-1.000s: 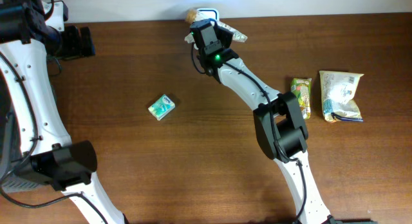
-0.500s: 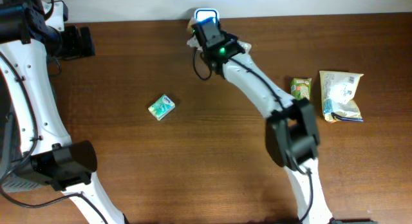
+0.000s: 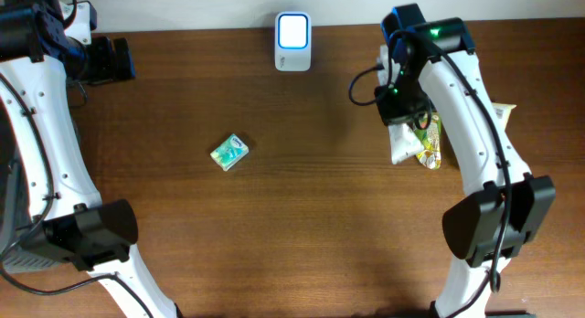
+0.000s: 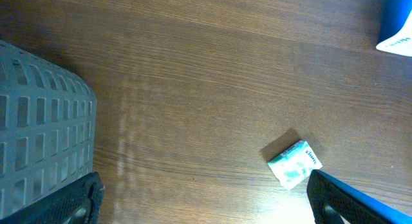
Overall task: Scan the item barcode
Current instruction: 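Carry the white tube right and lay it on the table, then move the right gripper to the teal tissue packet and grasp it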
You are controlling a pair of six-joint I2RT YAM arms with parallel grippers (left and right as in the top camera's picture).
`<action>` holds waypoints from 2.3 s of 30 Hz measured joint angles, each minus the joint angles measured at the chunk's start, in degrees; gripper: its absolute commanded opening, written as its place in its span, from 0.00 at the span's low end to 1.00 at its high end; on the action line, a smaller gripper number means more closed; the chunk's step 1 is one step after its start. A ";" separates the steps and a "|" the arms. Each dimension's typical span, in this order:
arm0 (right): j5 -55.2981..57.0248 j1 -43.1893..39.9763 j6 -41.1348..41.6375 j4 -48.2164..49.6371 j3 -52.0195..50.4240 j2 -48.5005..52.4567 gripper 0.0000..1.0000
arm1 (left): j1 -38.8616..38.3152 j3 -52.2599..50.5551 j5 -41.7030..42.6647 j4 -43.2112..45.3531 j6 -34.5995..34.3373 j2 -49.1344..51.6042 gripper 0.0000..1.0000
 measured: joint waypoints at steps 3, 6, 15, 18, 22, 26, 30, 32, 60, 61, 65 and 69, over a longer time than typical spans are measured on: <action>-1.84 -1.16 2.67 0.28 -6.32 0.02 0.04 | 0.00 0.00 0.00 0.00 0.00 0.00 0.99; -4.07 -1.27 3.52 5.40 -14.36 0.15 0.04 | 0.00 0.00 -0.02 0.00 0.00 0.00 0.99; -4.22 -1.62 4.09 9.79 -25.53 0.22 0.22 | 0.00 0.00 0.00 0.00 0.00 0.00 0.99; -3.32 -3.63 4.13 9.88 -26.47 0.22 0.54 | 0.00 0.02 0.00 0.00 0.00 0.00 0.99; -2.71 -6.14 4.26 8.04 -24.83 0.22 0.61 | 0.00 0.00 0.00 0.02 0.00 0.00 0.99; -5.33 -6.03 2.40 4.76 -14.58 0.22 0.70 | 0.00 0.00 0.00 -0.02 0.00 0.00 0.99; -17.09 -4.70 -0.26 9.16 -1.97 0.11 0.73 | 0.00 0.00 0.02 -0.02 0.00 0.00 0.99; -22.75 -3.06 -0.66 13.22 -0.72 0.09 0.75 | 0.00 0.00 0.00 -0.02 0.00 0.00 0.99; -25.38 32.72 19.39 63.49 -1.73 24.13 0.65 | 0.00 0.00 0.00 -0.02 0.00 0.00 0.99; -25.18 33.16 19.41 62.97 -1.73 24.24 0.63 | 0.00 0.00 0.00 0.00 0.00 0.00 0.99; -25.22 34.62 19.19 53.79 -1.60 24.48 0.60 | 0.00 0.00 -0.02 -0.02 0.02 0.00 0.99; -26.34 33.16 17.64 44.89 -1.22 24.39 0.61 | 0.00 0.00 0.00 -0.02 0.00 0.00 0.99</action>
